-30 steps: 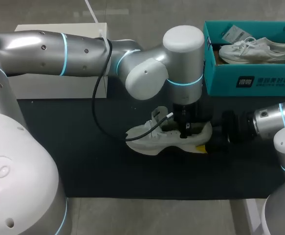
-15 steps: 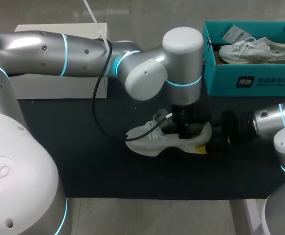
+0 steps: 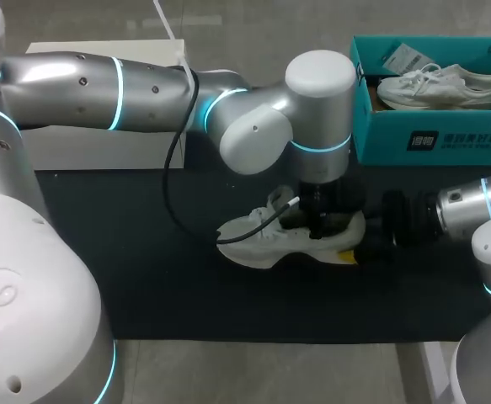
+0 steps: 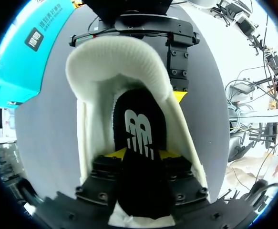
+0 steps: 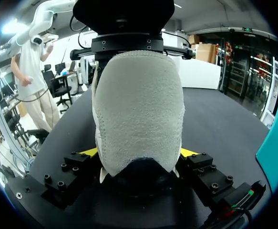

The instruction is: Take the shoe out of the shoebox, open the shoe tongue, remove and reinsert the insole, then place the shoe into the shoebox

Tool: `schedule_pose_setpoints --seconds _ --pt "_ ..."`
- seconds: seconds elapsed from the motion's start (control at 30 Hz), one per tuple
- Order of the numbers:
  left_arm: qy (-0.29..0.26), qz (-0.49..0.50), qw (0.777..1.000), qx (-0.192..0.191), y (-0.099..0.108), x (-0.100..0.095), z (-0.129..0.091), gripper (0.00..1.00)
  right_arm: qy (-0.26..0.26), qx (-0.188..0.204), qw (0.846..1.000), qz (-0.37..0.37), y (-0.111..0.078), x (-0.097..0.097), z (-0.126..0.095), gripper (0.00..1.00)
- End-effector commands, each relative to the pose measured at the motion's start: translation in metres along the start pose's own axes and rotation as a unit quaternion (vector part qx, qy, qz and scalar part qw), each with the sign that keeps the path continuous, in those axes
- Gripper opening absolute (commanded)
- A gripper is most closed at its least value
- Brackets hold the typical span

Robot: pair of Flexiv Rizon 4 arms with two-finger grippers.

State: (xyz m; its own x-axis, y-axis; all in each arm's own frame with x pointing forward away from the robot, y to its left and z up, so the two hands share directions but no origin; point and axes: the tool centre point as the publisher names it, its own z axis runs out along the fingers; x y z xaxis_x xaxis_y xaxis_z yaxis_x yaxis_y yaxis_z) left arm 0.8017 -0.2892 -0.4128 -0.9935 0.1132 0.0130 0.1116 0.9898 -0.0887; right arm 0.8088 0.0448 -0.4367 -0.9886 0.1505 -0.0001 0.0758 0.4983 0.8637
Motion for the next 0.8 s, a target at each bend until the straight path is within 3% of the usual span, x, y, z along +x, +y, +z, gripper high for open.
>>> schedule_pose_setpoints --seconds 0.03,0.13,0.2,0.27,0.33,0.37,0.67,0.8 --pt "-0.013 0.001 1.0 -0.003 -0.003 0.001 0.035 0.39 -0.001 0.0 1.0 0.0 -0.001 -0.002 0.002 0.0" --pt "-0.03 0.001 1.0 -0.007 -0.002 0.0 0.041 0.44 -0.001 0.0 1.0 0.0 -0.001 -0.002 0.002 0.0" --pt "-0.048 -0.007 0.999 -0.011 -0.002 0.0 0.045 0.41 -0.001 0.0 1.0 0.0 -0.001 -0.002 0.002 0.0" --pt "-0.063 -0.017 0.998 -0.017 -0.002 -0.001 0.048 0.32 -0.001 0.0 1.0 0.0 -0.001 -0.002 0.002 0.0" --pt "-0.068 -0.021 0.997 -0.02 -0.003 -0.001 0.052 0.06 -0.001 0.0 1.0 0.0 -0.001 -0.002 0.002 0.0" --pt "-0.074 -0.023 0.997 -0.022 -0.004 0.0 0.054 0.0 -0.001 0.0 1.0 0.0 -0.001 -0.002 0.002 0.0" --pt "-0.087 -0.038 0.995 -0.012 -0.002 0.003 0.059 0.0 -0.001 0.0 1.0 0.0 -0.001 -0.002 0.002 0.0" --pt "-0.07 -0.043 0.996 0.017 0.001 0.005 0.048 0.0 -0.001 0.0 1.0 0.0 -0.001 -0.002 0.002 0.0"
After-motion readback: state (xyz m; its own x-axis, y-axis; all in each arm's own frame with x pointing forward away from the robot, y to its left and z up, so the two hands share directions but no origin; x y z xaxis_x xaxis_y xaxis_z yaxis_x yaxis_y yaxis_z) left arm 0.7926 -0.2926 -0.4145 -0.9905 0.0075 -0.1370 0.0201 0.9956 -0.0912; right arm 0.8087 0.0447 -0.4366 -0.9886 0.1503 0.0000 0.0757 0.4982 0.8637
